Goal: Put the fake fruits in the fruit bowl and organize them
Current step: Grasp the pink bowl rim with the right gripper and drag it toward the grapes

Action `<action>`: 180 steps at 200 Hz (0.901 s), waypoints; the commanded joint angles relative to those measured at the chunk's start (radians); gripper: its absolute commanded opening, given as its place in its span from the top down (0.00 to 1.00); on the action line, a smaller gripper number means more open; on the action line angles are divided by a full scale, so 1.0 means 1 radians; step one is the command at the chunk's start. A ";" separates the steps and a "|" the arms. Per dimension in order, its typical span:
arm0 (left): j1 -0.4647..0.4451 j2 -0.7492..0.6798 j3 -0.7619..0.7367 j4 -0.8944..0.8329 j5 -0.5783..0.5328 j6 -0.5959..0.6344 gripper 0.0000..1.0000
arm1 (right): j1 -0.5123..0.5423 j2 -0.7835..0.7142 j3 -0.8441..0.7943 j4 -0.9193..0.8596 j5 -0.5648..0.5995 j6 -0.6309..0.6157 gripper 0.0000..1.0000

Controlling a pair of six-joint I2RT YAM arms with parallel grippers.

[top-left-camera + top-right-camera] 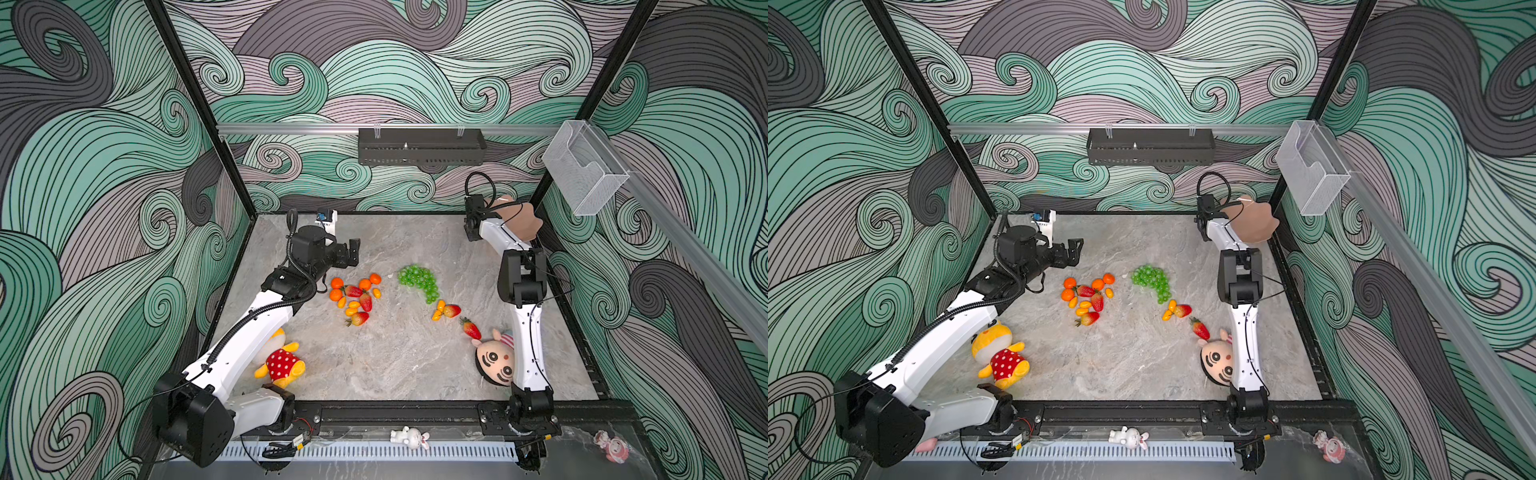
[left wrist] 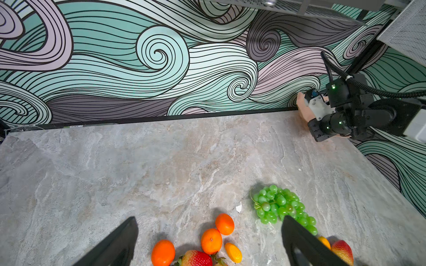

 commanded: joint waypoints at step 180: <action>0.027 0.010 0.066 -0.107 -0.165 -0.033 0.01 | 0.105 -0.393 -0.447 0.126 -0.144 -0.061 1.00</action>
